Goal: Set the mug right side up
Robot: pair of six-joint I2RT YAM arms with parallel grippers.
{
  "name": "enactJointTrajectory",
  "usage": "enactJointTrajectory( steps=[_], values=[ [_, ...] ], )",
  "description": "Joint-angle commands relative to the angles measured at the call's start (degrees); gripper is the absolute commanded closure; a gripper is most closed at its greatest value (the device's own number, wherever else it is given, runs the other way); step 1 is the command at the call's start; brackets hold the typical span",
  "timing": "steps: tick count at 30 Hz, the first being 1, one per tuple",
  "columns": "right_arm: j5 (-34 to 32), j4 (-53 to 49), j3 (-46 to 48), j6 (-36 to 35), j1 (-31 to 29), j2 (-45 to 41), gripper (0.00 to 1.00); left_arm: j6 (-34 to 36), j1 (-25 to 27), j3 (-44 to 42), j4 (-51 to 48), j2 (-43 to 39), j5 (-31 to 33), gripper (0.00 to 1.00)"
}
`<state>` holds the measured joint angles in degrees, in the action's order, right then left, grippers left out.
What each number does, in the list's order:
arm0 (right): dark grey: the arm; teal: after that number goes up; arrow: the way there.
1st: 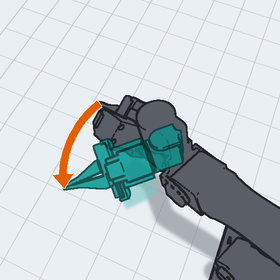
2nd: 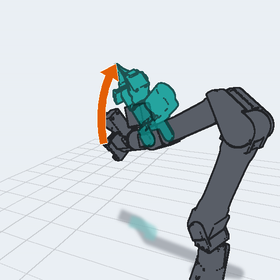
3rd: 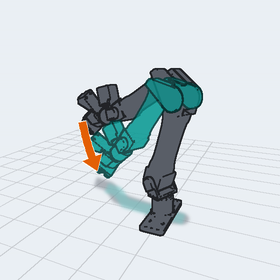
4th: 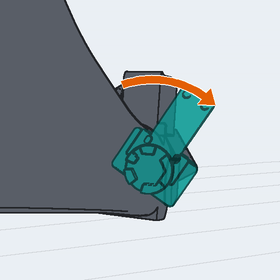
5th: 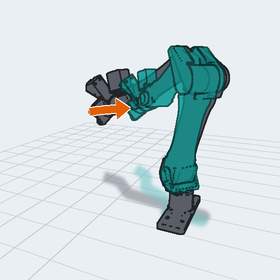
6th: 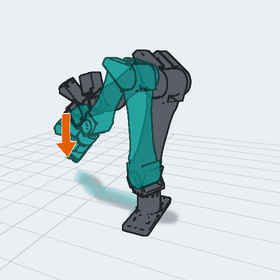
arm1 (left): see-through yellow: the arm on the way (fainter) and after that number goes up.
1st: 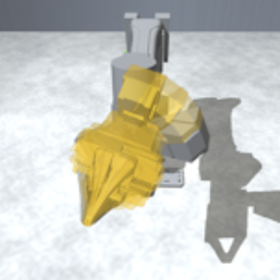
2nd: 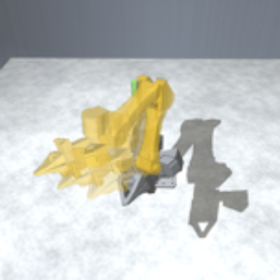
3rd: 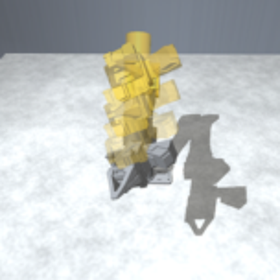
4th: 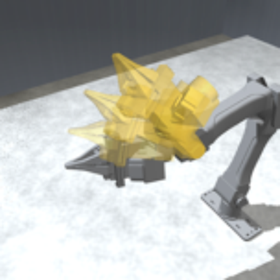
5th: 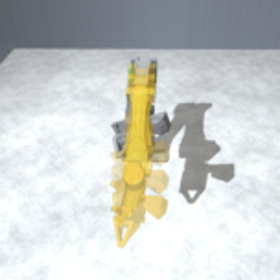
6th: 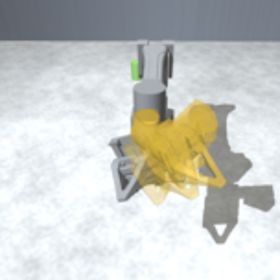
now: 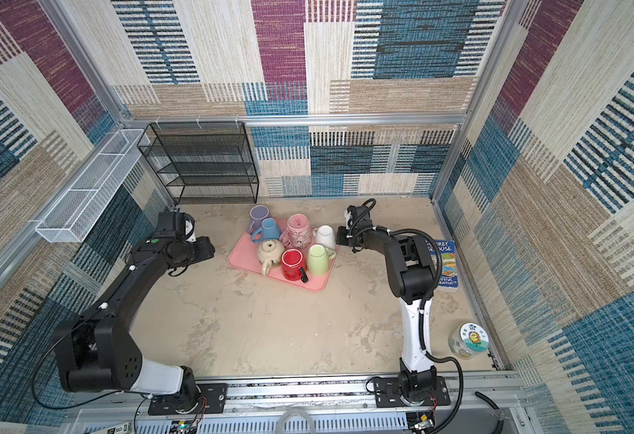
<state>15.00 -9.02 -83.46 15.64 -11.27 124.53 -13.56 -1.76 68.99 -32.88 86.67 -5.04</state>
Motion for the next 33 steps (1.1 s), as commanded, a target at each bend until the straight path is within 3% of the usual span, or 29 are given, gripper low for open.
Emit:
enactJointTrajectory(
  steps=[1, 11, 22, 33],
  values=[
    [-0.8, -4.3, 0.2, -0.5, 1.3, 0.2, 1.0, 5.6, -0.1, 3.3, 3.0, 6.2, -4.7, 0.41],
    [3.3, -5.2, -1.7, -2.0, 2.1, 1.6, 1.0, 8.7, 0.5, 18.6, 2.0, 26.0, -12.6, 0.48],
    [11.9, -4.3, -3.6, -1.1, 2.2, 1.5, 1.0, 11.5, 3.2, 32.6, -3.3, 38.3, -10.3, 0.56],
    [15.1, -3.4, -3.2, -0.5, 2.1, 1.2, 1.0, 11.8, 5.4, 41.2, -6.7, 45.2, -6.7, 0.66]
  ],
)
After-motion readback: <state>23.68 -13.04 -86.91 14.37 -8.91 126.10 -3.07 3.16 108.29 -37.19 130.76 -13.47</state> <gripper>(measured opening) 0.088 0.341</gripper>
